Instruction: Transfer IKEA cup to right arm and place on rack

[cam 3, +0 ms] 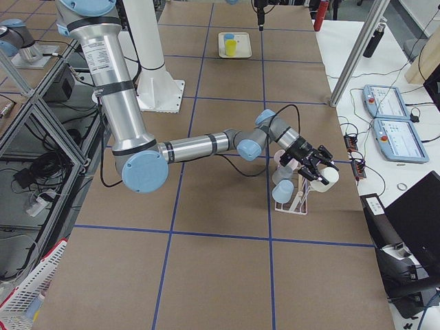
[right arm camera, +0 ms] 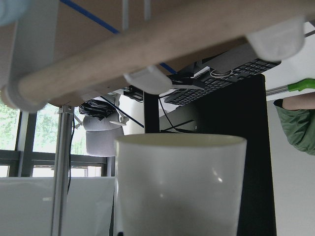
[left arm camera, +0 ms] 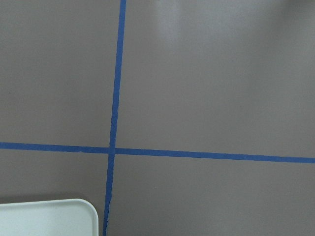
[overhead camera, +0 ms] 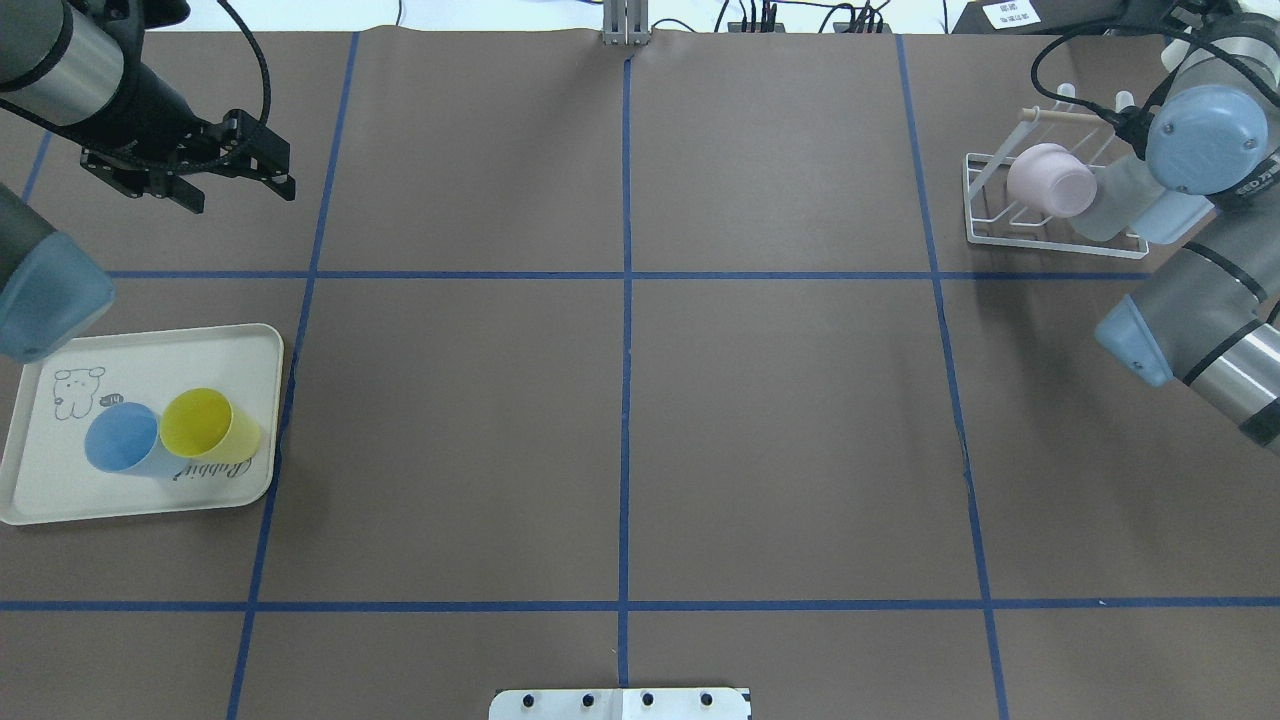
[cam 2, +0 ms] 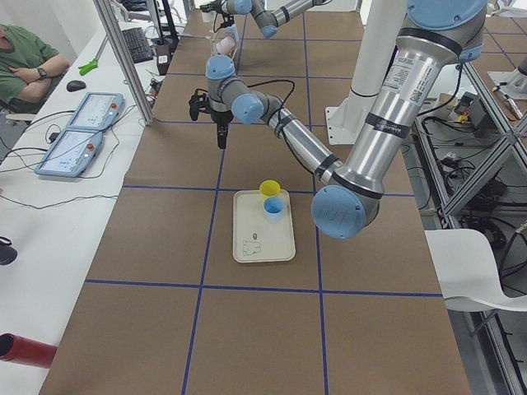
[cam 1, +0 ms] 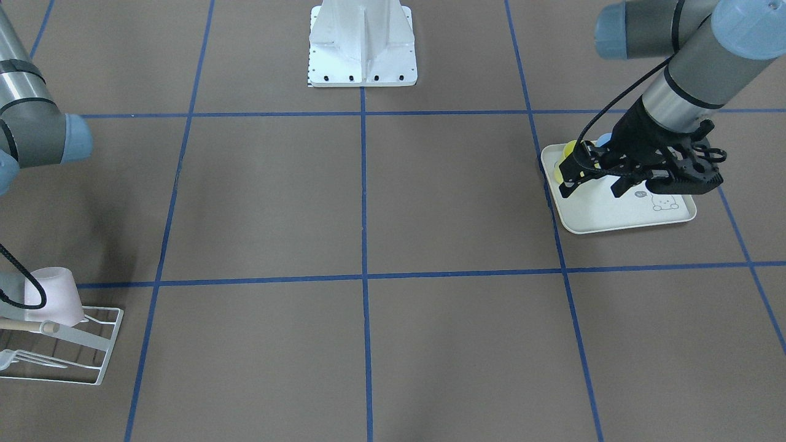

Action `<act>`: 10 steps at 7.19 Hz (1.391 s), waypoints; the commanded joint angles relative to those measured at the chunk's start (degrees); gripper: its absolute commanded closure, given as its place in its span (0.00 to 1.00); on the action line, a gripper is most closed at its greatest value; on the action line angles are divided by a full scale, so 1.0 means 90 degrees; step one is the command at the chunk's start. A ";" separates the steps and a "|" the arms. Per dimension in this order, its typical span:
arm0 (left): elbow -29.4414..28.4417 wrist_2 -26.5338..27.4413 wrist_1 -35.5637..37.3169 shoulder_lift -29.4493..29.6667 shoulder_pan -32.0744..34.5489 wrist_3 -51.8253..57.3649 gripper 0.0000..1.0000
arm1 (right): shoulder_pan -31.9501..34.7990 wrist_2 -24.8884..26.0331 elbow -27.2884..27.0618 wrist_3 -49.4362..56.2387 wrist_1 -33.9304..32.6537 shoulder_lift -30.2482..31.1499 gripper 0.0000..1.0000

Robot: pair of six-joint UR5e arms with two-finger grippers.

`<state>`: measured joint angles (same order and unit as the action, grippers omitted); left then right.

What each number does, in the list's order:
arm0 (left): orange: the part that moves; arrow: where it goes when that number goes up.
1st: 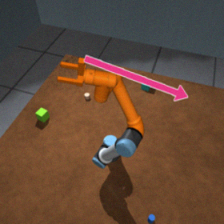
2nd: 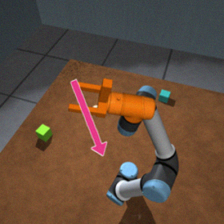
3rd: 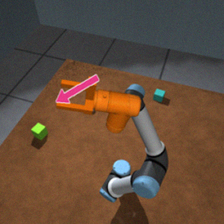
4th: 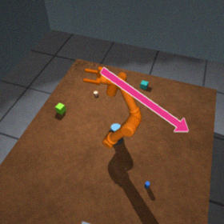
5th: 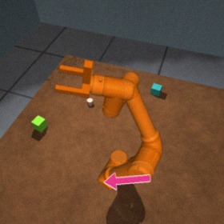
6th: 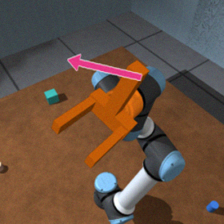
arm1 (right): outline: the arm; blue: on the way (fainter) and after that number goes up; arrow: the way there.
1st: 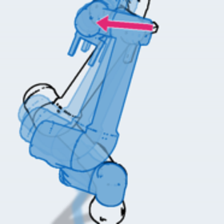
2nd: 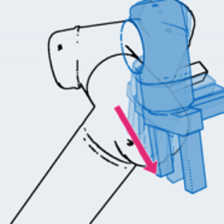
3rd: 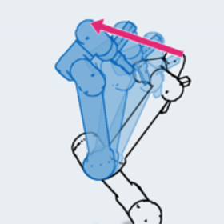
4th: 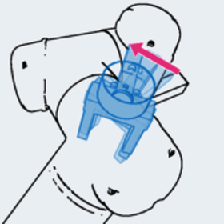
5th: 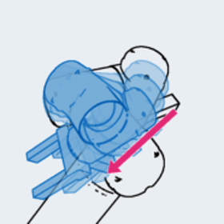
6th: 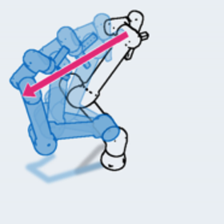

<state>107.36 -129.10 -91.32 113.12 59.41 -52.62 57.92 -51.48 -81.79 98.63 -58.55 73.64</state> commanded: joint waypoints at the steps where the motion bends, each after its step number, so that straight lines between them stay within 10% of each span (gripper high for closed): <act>1: 0.0005 -0.0001 0.0000 0.0000 0.0000 0.0007 0.00 | -0.0117 0.0047 0.0016 -0.0148 -0.0008 0.0031 0.74; 5: -0.0005 -0.0001 0.0000 0.0000 0.0000 0.0007 0.00 | -0.0137 0.0037 0.0025 -0.0178 -0.0017 0.0090 0.48; 7: -0.0005 -0.0001 0.0000 0.0000 0.0000 0.0007 0.00 | -0.0146 0.0027 0.0025 -0.0168 -0.0017 0.0080 0.01; 10: -0.0015 -0.0001 0.0000 0.0010 -0.0010 -0.0003 0.00 | -0.0146 -0.0050 -0.0091 -0.0149 -0.0017 0.0070 0.01</act>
<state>107.26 -129.11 -91.32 113.15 59.34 -52.60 56.61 -51.40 -81.85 97.20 -58.71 74.39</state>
